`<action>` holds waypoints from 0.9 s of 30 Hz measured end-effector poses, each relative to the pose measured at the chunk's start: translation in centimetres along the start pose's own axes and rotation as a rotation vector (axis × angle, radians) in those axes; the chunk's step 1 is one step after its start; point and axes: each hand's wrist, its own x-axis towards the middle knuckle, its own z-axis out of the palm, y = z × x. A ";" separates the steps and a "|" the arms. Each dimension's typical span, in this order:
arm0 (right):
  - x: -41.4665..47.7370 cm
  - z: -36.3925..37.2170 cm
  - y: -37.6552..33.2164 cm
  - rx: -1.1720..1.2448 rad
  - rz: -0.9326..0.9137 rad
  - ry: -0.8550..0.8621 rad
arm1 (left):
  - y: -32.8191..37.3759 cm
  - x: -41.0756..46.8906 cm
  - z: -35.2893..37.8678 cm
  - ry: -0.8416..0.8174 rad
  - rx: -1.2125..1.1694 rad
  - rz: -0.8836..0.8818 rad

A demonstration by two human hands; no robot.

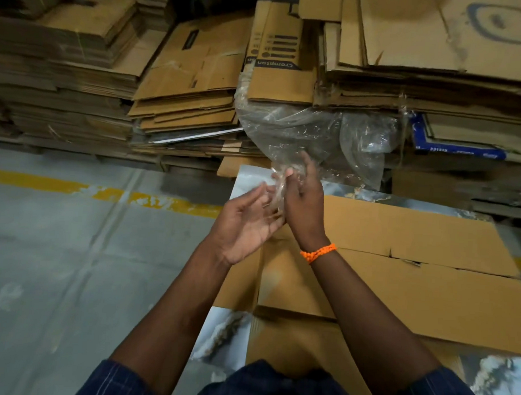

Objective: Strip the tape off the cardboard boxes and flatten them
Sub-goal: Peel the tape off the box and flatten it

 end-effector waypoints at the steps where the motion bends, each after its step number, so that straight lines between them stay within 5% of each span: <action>1: 0.4 0.1 -0.4 0.181 0.108 0.019 | -0.5 -0.2 -0.6 0.072 -0.030 0.028; 3: 1.6 -0.2 -1.6 0.571 0.330 0.044 | -1.5 -0.3 -2.0 0.273 -0.170 0.070; 5: 1.6 -0.7 -2.7 0.700 0.434 0.061 | -2.7 0.0 -2.7 0.387 -0.143 0.062; 10: -0.4 -0.7 -1.9 0.396 0.616 -0.005 | -4.1 1.6 2.0 0.284 -0.028 0.000; 15: -1.9 -1.4 -2.6 -0.272 0.090 -0.039 | -3.9 4.8 4.3 0.293 -0.098 0.160; 19: -2.1 -4.8 -2.1 -0.693 -0.155 -0.175 | -5.0 6.3 6.7 0.183 -0.126 0.109; 27: -0.2 -18.7 2.6 -0.640 -0.321 -0.307 | -15.2 10.3 12.7 0.209 -0.034 -0.025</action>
